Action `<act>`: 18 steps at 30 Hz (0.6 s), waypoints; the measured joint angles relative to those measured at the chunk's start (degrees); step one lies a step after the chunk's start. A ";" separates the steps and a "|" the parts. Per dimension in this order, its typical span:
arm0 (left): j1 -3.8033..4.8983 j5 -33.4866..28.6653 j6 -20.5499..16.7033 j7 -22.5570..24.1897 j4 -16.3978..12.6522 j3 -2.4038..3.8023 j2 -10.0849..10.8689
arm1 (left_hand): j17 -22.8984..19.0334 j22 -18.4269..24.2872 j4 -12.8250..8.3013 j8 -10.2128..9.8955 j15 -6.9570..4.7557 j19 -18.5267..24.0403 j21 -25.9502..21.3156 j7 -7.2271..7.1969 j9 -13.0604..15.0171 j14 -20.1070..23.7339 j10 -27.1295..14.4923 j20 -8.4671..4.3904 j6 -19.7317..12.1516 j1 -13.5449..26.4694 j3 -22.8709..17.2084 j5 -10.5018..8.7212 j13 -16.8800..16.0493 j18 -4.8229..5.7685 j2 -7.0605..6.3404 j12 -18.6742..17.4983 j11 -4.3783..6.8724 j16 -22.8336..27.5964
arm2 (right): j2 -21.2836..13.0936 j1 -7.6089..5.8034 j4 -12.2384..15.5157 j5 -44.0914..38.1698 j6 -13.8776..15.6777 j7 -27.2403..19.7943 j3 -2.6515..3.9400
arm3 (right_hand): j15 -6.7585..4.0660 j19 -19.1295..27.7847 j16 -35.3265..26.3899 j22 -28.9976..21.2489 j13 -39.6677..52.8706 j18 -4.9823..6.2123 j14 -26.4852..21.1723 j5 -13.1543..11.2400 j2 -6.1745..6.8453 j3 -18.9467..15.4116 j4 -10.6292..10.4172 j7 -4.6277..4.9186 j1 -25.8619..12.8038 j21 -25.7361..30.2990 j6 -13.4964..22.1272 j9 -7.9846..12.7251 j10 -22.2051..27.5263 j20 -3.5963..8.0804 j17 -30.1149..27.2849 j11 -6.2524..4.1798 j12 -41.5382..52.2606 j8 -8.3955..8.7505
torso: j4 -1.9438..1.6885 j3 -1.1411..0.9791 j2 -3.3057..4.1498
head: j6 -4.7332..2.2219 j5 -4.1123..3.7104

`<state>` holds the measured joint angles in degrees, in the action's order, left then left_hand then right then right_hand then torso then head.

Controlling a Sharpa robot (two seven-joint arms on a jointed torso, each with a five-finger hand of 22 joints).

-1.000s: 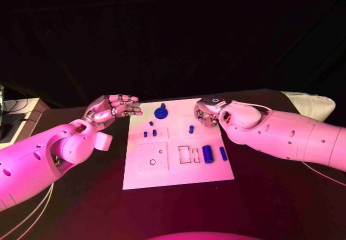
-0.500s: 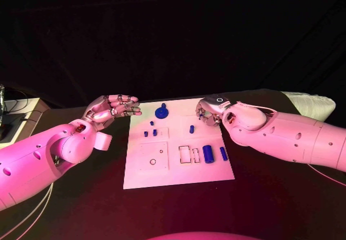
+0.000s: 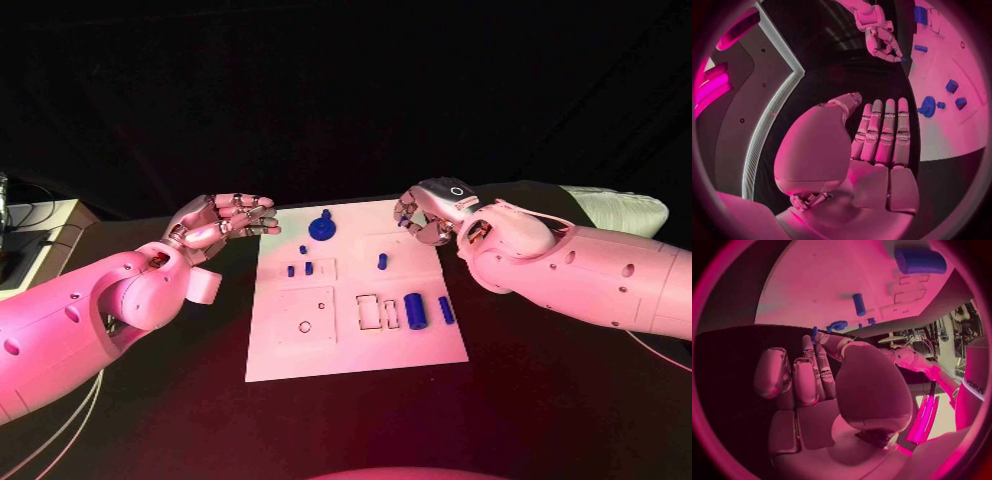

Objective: Assemble the parts on the task board

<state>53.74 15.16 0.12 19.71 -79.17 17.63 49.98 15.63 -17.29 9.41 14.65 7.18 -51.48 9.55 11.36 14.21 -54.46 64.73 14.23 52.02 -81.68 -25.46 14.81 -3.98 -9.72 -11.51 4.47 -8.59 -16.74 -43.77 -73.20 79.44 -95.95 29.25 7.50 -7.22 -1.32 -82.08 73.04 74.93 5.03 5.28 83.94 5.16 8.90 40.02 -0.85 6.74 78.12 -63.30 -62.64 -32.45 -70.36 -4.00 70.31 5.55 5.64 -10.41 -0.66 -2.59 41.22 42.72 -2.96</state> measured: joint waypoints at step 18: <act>0.00 0.00 -0.02 -0.37 1.58 -0.01 -1.44 | -0.01 0.10 0.00 0.00 0.00 -0.21 -0.29 0.00 -0.08 0.00 0.00 -0.21 0.00 0.00 0.00 0.00 0.00 0.00 0.00 -0.28 0.00 0.27 | 2.80 0.24 9.89 5.99 -1.23 -2.65 -0.58 | 0.00 0.01 -0.03 -0.01 0.00 0.01 0.00 0.23 0.02 0.31 -0.03 0.00 -0.01 0.00 0.01 -0.09 0.00 0.00 -0.11 0.00 0.18 0.02 | -0.15 0.30 -0.29 | 0.56 3.10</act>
<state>53.74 15.16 0.10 19.34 -77.59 17.62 48.55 15.62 -17.19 9.41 14.65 7.18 -51.69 9.26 11.36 14.12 -54.46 64.73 14.02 52.02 -81.68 -25.46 14.81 -3.98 -9.72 -11.51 4.19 -8.59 -16.48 -40.97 -72.96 89.33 -89.97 28.03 4.84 -7.80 -1.32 -82.07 73.01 74.92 5.03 5.29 83.94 5.39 8.92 40.32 -0.87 6.74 78.12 -63.30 -62.63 -32.55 -70.36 -4.01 70.20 5.55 5.82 -10.39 -0.81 -2.29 40.94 43.28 0.14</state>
